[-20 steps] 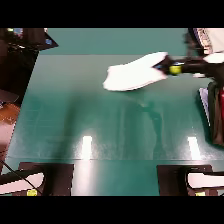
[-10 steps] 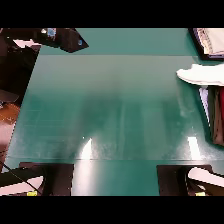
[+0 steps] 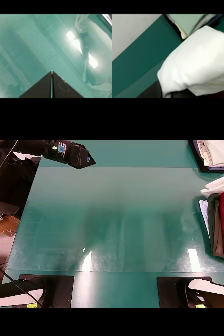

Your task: Fold the shirts.

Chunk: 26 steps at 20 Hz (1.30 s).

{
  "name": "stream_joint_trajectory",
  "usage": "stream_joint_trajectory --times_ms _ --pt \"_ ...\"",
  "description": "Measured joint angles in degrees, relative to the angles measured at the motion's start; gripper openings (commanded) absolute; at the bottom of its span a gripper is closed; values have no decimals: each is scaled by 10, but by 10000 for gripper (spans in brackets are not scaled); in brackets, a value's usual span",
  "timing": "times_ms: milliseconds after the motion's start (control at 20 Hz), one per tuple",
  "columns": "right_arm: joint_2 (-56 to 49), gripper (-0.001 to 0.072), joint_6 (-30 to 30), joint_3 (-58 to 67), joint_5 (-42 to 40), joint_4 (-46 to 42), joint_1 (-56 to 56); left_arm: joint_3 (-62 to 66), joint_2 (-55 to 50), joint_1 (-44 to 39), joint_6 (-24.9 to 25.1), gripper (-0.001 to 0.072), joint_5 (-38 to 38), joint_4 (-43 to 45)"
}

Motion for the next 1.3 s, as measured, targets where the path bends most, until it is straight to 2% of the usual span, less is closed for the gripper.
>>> stream_joint_trajectory --times_ms 250,450,700,900,950,1050,1100,1300 --pt "-2 18 49 102 103 -120 -2 0 -2 -1 2 25 -6 -1" --pt "4 18 78 133 212 -245 -2 0 -2 -1 4 25 -12 -1" --pt "54 19 101 68 292 -408 -2 0 -2 -1 5 25 -18 -1" --pt "107 25 108 -29 323 -527 -10 0 -2 -1 6 25 -26 -1" --pt "118 80 110 -52 327 -542 -18 0 -2 -1 6 25 -30 -1" --pt "139 452 112 -97 337 -567 -43 0 -2 -1 6 25 -33 -1" --pt "148 488 112 -116 340 -574 -57 0 -2 -1 6 25 -35 -1" --pt "181 486 114 -180 337 -555 -108 0 -2 -1 6 25 -35 -1"
